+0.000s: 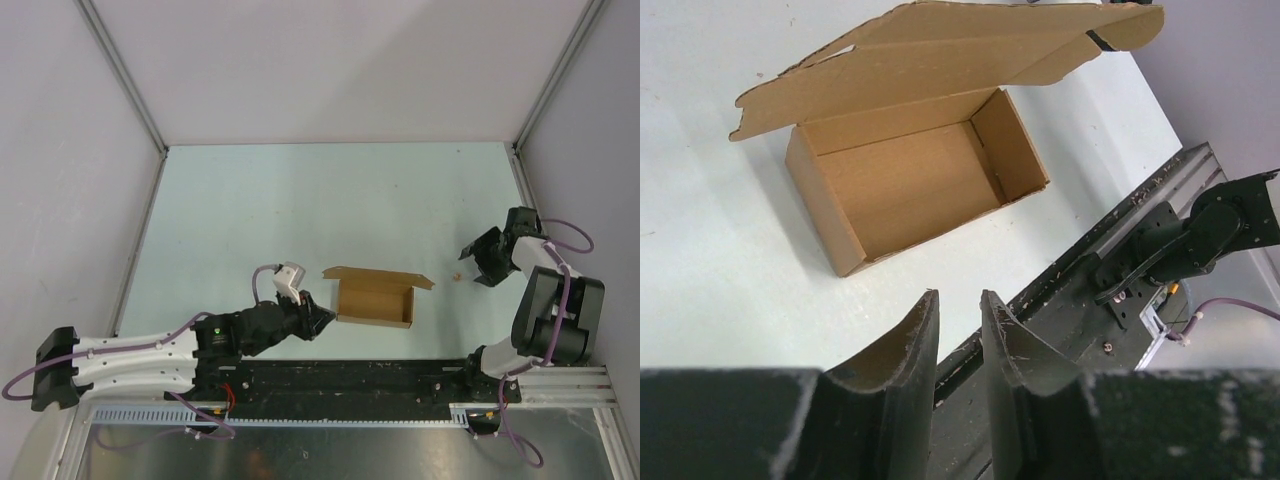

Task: Fold the paper box

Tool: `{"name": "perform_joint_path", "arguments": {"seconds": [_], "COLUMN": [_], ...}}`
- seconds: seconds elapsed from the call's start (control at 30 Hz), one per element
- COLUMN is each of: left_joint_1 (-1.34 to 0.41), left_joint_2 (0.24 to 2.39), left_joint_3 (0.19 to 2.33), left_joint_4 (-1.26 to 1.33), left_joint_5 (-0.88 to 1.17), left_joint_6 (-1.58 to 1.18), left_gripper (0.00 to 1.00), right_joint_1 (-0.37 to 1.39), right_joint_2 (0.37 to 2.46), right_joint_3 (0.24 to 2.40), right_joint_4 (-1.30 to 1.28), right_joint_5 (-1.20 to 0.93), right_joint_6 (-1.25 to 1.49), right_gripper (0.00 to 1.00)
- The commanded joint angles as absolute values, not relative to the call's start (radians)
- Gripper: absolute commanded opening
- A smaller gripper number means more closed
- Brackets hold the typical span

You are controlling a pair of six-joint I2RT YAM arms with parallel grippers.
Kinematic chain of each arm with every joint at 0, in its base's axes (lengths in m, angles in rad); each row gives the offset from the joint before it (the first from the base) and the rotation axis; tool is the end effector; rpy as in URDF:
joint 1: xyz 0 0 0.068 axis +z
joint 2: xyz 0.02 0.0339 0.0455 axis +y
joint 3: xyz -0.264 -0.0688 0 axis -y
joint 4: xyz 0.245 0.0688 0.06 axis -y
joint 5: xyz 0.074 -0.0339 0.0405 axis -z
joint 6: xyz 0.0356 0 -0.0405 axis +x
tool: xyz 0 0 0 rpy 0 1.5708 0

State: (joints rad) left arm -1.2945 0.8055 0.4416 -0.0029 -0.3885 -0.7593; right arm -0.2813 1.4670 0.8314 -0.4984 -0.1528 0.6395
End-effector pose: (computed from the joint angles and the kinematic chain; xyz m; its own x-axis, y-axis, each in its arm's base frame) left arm 0.0641 -0.1765 0.2344 -0.6175 -0.1577 -0.7706 0.5085 0.6674 -0.5441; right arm 0.2624 -0.0702 0.1800 -0.5717 0.7792 -0.2571 0.6900 0.6261 0.3631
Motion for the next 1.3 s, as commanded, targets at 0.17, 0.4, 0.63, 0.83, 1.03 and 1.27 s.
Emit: {"name": "perform_joint_path", "arguments": {"seconds": [0.17,0.4,0.63,0.83,1.03,1.27], "left_joint_1": [-1.29,-1.29,-1.29,-1.29,-1.29,-1.29], "left_joint_2": [0.804,0.796,0.779,0.775,0.779,0.779], "left_joint_3": [0.448,0.433,0.417,0.414,0.414,0.414], "left_joint_4": [0.008,0.008,0.008,0.008,0.008,0.008], "left_joint_5": [-0.394,-0.397,-0.406,-0.405,-0.403,-0.4], "left_joint_6": [-0.769,-0.778,-0.792,-0.793,-0.796,-0.796], "left_gripper": [0.28,0.29,0.28,0.28,0.28,0.28], "right_joint_1": [-0.281,-0.278,-0.272,-0.258,-0.242,-0.229], "right_joint_2": [1.543,1.595,1.62,1.615,1.6,1.514], "right_joint_3": [0.842,0.842,0.841,0.838,0.835,0.834], "right_joint_4": [-0.45,-0.436,-0.428,-0.428,-0.426,-0.411], "right_joint_5": [-0.109,-0.077,-0.078,-0.077,-0.061,-0.06], "right_joint_6": [0.701,0.706,0.701,0.687,0.684,0.664], "right_gripper": [0.7,0.68,0.59,0.42,0.25,0.0]}}
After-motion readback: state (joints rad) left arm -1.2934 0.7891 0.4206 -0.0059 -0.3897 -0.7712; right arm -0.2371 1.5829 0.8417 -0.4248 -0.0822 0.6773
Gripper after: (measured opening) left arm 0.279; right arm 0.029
